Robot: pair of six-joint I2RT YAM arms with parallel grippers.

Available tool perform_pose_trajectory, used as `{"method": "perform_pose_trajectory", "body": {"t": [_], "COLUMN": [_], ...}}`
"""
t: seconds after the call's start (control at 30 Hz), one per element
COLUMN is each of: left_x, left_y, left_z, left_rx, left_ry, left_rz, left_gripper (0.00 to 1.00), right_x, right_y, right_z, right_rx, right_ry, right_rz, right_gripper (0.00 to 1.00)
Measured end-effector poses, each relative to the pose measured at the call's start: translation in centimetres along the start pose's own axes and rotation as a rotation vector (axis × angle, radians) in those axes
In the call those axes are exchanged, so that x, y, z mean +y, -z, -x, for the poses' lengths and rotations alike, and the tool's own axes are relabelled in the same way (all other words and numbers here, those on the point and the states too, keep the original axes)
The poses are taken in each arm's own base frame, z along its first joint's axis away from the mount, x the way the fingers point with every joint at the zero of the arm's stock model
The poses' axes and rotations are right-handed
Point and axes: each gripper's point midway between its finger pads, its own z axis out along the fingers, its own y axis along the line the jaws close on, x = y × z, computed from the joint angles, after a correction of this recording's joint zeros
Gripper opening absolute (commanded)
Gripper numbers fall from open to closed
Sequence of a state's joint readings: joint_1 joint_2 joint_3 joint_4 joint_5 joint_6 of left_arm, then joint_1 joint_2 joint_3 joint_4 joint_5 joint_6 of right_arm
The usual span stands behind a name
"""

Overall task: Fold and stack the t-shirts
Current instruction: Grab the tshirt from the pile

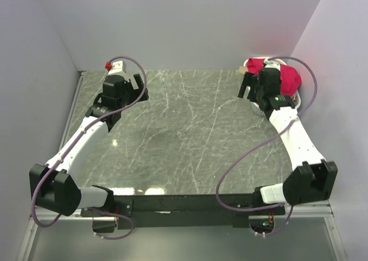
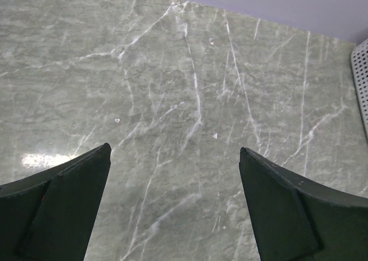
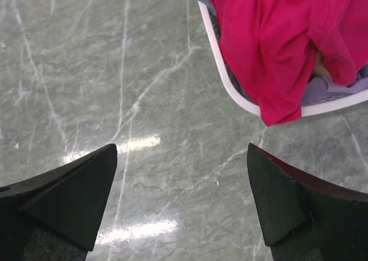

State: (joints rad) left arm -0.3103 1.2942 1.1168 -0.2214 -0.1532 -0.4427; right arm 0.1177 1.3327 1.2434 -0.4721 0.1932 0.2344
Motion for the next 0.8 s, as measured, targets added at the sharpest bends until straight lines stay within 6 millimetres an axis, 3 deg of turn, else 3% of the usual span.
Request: {"method": "perform_pose_trajectory", "body": {"t": [0.1, 0.2, 0.33, 0.5, 0.57, 0.67, 0.8], "left_x": [0.0, -0.3, -0.7, -1.7, -1.8, -1.8, -1.7], "left_y": [-0.7, -1.8, -2.6, -2.8, -3.1, -3.7, -4.2], "left_z": [-0.2, -1.4, -2.7, -2.4, -2.6, -3.3, -4.1], "left_rx": [0.010, 0.056, 0.098, 0.090, 0.094, 0.115, 0.138], "left_ry": [0.013, 0.011, 0.010, 0.013, 0.013, 0.012, 0.011], "left_rz": [-0.018, -0.038, -0.067, -0.116, -0.125, -0.130, -0.126], "left_gripper": [0.99, 0.99, 0.99, 0.99, 0.99, 0.99, 0.99], "right_x": [0.0, 0.3, 0.4, 0.3, 0.2, -0.9, -2.9], "right_y": [-1.8, -4.5, -9.3, -15.4, -17.6, -19.9, -21.0], "right_z": [1.4, 4.5, 9.1, 11.8, 11.6, 8.7, 6.1], "right_rx": [0.021, 0.000, -0.045, -0.058, -0.058, 0.004, 0.052], "right_ry": [-0.013, -0.041, -0.069, -0.065, -0.060, -0.029, 0.015], "right_rz": [-0.040, -0.075, -0.132, -0.209, -0.234, -0.288, -0.384], "right_gripper": [1.00, 1.00, 0.98, 0.98, 0.97, 0.95, 0.91]}}
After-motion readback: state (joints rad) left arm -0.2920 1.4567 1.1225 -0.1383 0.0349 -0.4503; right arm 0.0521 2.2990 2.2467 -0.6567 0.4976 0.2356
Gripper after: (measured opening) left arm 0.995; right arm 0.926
